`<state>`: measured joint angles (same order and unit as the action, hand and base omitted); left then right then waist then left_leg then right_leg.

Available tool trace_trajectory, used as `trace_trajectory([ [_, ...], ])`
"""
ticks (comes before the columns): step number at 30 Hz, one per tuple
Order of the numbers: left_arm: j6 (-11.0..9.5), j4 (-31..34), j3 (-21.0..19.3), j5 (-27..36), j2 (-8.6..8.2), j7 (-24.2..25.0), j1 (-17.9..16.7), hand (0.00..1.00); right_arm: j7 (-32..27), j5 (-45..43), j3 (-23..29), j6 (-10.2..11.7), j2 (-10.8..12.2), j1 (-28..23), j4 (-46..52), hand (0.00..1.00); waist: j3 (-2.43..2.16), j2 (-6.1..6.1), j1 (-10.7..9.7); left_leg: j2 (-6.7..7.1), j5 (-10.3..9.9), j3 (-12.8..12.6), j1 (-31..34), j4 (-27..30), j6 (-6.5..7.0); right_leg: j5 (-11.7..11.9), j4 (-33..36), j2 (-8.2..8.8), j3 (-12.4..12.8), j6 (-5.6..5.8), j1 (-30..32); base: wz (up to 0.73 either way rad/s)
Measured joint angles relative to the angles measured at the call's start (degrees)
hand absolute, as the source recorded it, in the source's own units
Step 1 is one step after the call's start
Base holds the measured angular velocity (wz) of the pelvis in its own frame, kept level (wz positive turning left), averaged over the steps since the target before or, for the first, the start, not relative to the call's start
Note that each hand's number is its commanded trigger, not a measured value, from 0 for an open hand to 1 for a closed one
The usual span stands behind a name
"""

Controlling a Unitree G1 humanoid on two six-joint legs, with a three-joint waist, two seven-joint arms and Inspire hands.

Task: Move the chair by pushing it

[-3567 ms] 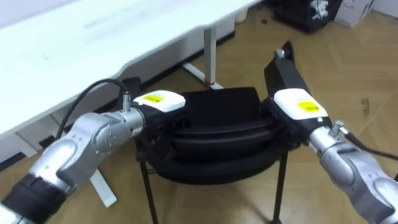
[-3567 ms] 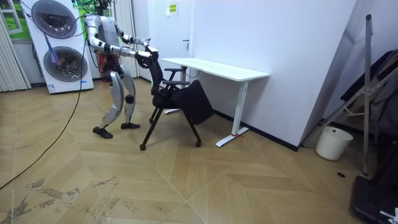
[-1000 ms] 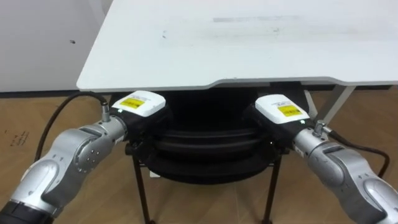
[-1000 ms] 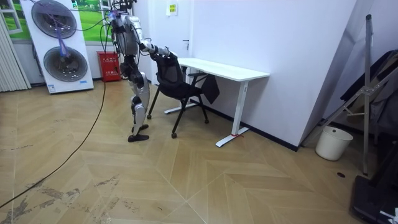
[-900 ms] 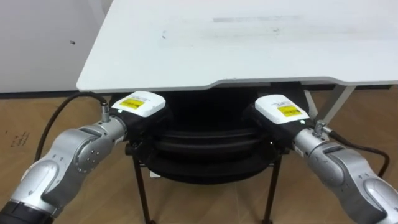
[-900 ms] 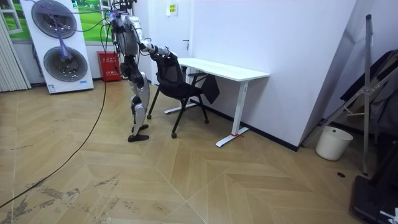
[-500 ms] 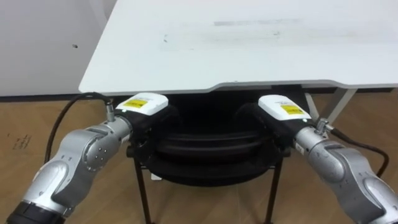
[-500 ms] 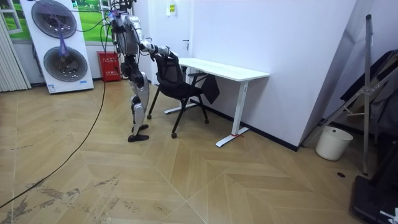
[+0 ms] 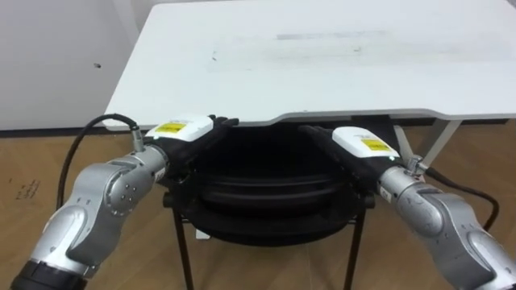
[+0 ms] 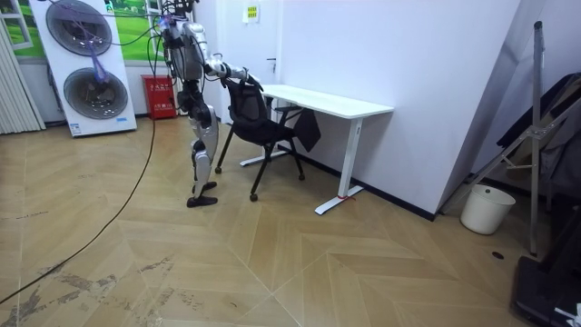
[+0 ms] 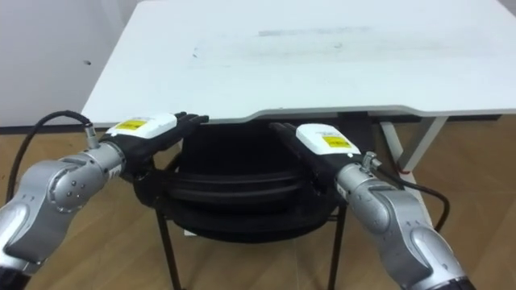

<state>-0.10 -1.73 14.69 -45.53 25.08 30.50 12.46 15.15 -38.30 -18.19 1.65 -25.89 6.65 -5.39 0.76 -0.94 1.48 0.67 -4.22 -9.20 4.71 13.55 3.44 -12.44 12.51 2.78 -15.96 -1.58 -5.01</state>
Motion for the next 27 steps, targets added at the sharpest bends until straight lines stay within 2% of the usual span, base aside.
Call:
trace_trajectory([
  [7, -0.1, 0.2, -1.0, 0.9, 0.03, 0.0, 0.0, 0.0, 1.5, 0.1, 1.4, 0.0, 0.9, 0.0, 0.5, 0.0, -0.01, -0.07, -0.3, 0.02, 0.0, 0.0, 0.1, 0.0, 0.01, 0.0, 0.0, 0.06, -0.1, 0.04, 0.0, 0.01],
  [9, -0.3, 0.9, -1.4, 0.8, 0.51, 0.0, 0.0, 0.0, 1.9, -0.4, 2.0, 0.2, 0.8, 0.0, 0.6, 0.0, -0.01, -0.07, -0.4, 0.05, 0.0, 0.1, 0.1, 0.0, 0.02, -0.1, 0.1, 0.11, -0.3, 0.09, 0.0, 0.04],
  [11, -0.8, 1.7, -2.1, 0.8, 1.13, 0.1, 0.0, 0.0, 2.6, -0.4, 3.2, 0.6, -0.2, 0.0, 1.8, 0.0, -0.02, -0.07, -0.4, 0.07, 0.0, 0.1, 0.4, 0.0, 0.04, -0.1, 0.3, 0.14, -0.2, 0.12, 0.4, 0.0],
  [12, -1.8, 3.5, -3.1, 0.8, 2.76, 0.8, 0.0, 0.0, 3.4, -0.3, 4.8, 0.9, -2.9, 0.0, 5.7, 0.0, -0.03, -0.08, -0.1, 0.07, 0.1, 0.1, 0.8, -0.1, 0.16, -0.1, 0.3, 0.13, -0.1, 0.13, 0.5, 0.0],
  [13, -3.3, 6.0, -4.3, 0.8, 5.23, 1.3, 0.0, 0.0, 5.1, -0.1, 6.1, 2.8, -7.5, 0.0, 9.7, 0.0, -0.02, -0.07, 0.4, 0.06, 0.1, 0.0, 0.8, -0.1, 0.18, 0.1, 0.2, 0.06, -0.1, 0.13, 0.3, 0.0],
  [14, -4.7, 7.5, -5.6, 0.8, 6.39, 1.4, 0.0, 0.0, 5.4, -0.1, 6.3, 4.3, -9.8, 0.0, 10.7, 0.0, -0.02, -0.05, 0.5, 0.06, 0.1, 0.0, 0.7, -0.2, 0.18, 0.3, 0.1, 0.05, -0.1, 0.1, 0.1, 0.0],
  [15, -7.6, 10.1, -9.5, 1.2, 9.29, 0.9, 0.0, 0.0, 5.8, -0.1, 8.3, 6.8, -13.5, 0.0, 12.9, 0.0, 0.0, -0.02, 0.7, 0.14, 0.1, 0.0, 0.5, -0.3, 0.18, 0.3, 0.1, 0.14, -0.1, 0.09, 0.0, 0.0],
  [16, -8.7, 12.3, -15.9, 1.9, 11.5, -2.2, 0.2, 0.0, 5.5, 0.5, 11.8, 8.2, -16.4, 0.0, 15.1, 0.0, 0.09, 0.14, 0.6, 0.19, 0.2, -0.1, 0.0, -0.8, 0.17, 0.3, 0.1, 0.21, -0.2, 0.09, -0.1, -0.03],
  [17, -8.7, 13.1, -18.9, 2.4, 12.69, -4.4, 0.5, 0.0, 4.7, 1.1, 14.4, 8.3, -17.2, 0.1, 16.2, 0.0, 0.12, 0.2, 0.5, 0.19, 0.2, -0.3, -0.2, -1.0, 0.16, 0.3, 0.0, 0.24, -0.1, 0.1, -0.3, -0.04],
  [19, -8.7, 14.2, -28.9, 3.3, 17.67, -12.1, 2.0, 0.0, -1.3, 4.5, 26.7, 7.6, -17.9, 2.1, 18.9, 0.0, 0.05, 0.32, 0.5, 0.4, 0.0, -0.2, -1.8, -1.6, 0.07, 0.3, -1.8, 0.25, -0.2, 0.3, -1.9, 0.0],
  [20, -8.6, 14.3, -30.9, 3.4, 18.72, -13.7, 2.2, 0.0, -3.5, 4.8, 29.6, 7.2, -17.8, 2.6, 19.1, 0.0, 0.01, 0.45, 0.4, 0.5, -0.1, -0.2, -2.4, -1.9, 0.04, 0.3, -2.3, 0.26, -0.2, 0.4, -2.5, 0.0],
  [21, -8.4, 14.7, -34.8, 4.0, 19.85, -16.6, 2.0, 0.0, -7.2, 5.8, 35.4, 7.0, -17.9, 2.9, 19.1, 0.0, -0.22, 1.21, 0.2, 0.71, -0.4, -0.2, -3.0, -2.2, 0.04, 0.2, -3.1, 0.25, -0.1, 0.58, -3.3, 0.0],
  [22, -8.7, 15.6, -39.2, 4.5, 20.05, -18.9, 0.3, 0.0, -9.6, 6.7, 40.4, 7.0, -18.5, 2.7, 18.7, 0.0, -0.6, 1.2, 0.1, 0.98, -0.8, -0.2, -3.7, -2.2, 0.05, 0.0, -3.0, 0.45, -0.1, 0.86, -4.0, -0.03],
  [23, -8.8, 16.2, -43.2, 4.5, 20.05, -20.9, -1.8, 0.0, -11.9, 7.8, 44.1, 7.0, -20.0, 2.7, 17.5, 0.0, -0.64, 1.22, 0.2, 1.16, -1.3, -0.4, -4.4, -2.2, 0.06, -0.3, -3.0, 0.62, 0.0, 1.09, -4.7, -0.04],
  [24, -8.8, 16.1, -44.7, 4.5, 20.06, -21.8, -2.6, 0.0, -13.0, 8.4, 45.5, 6.8, -20.6, 2.7, 16.7, 0.0, -0.64, 1.22, 0.2, 1.22, -1.5, -0.5, -4.7, -2.2, 0.06, -0.3, -3.2, 0.59, 0.0, 1.15, -5.1, -0.07],
  [25, -8.4, 15.8, -47.1, 4.5, 20.06, -23.6, -4.0, 0.0, -15.2, 8.8, 47.5, 5.6, -20.9, 2.4, 15.7, 0.0, -0.64, 1.4, 0.0, 1.26, -1.7, -0.9, -5.1, -2.2, 0.04, -0.3, -3.6, 0.55, 0.0, 1.17, -5.6, 0.0],
  [27, -7.4, 14.9, -49.2, 4.5, 20.06, -26.0, -5.1, 0.0, -18.2, 9.0, 49.0, 4.1, -20.9, 1.2, 14.9, 0.0, -0.61, 1.73, -0.3, 1.25, -2.0, -1.1, -5.3, -2.2, -0.04, -0.3, -3.7, 0.58, 0.0, 1.18, -6.0, -0.04],
])
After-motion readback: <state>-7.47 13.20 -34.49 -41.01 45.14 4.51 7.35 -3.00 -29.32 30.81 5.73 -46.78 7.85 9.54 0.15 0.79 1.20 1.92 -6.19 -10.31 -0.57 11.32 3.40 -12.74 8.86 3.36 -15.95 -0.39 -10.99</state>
